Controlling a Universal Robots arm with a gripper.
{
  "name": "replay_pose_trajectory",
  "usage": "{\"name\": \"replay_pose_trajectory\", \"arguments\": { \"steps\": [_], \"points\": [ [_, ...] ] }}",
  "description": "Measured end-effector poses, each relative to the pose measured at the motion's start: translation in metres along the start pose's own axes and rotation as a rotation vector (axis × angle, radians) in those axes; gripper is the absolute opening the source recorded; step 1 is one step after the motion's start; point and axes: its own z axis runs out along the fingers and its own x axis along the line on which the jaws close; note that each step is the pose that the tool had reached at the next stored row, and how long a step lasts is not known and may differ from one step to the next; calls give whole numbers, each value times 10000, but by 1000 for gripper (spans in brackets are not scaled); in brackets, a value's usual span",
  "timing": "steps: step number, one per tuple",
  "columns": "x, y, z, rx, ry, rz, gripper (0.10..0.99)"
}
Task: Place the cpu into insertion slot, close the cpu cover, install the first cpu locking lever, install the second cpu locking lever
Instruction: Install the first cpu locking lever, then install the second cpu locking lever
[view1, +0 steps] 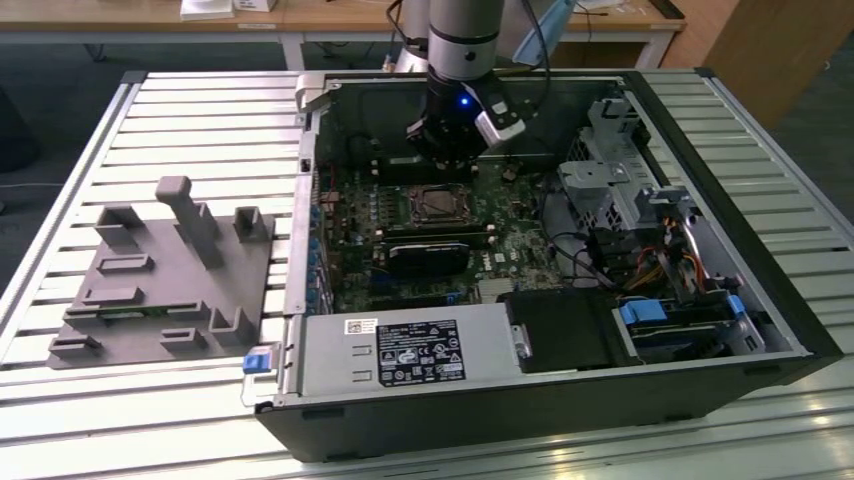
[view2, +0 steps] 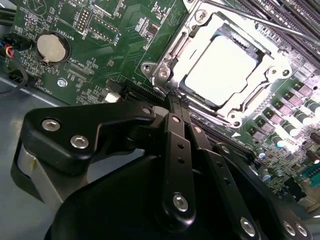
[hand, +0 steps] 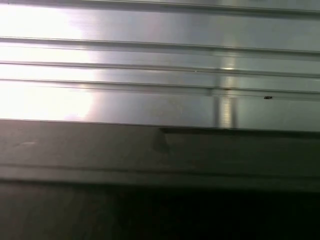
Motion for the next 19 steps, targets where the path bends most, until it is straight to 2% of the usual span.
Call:
{"name": "replay_pose_trajectory", "arguments": {
  "steps": [19],
  "points": [
    [1, -39, 0, 0, 0, 0, 106]
  ]
}}
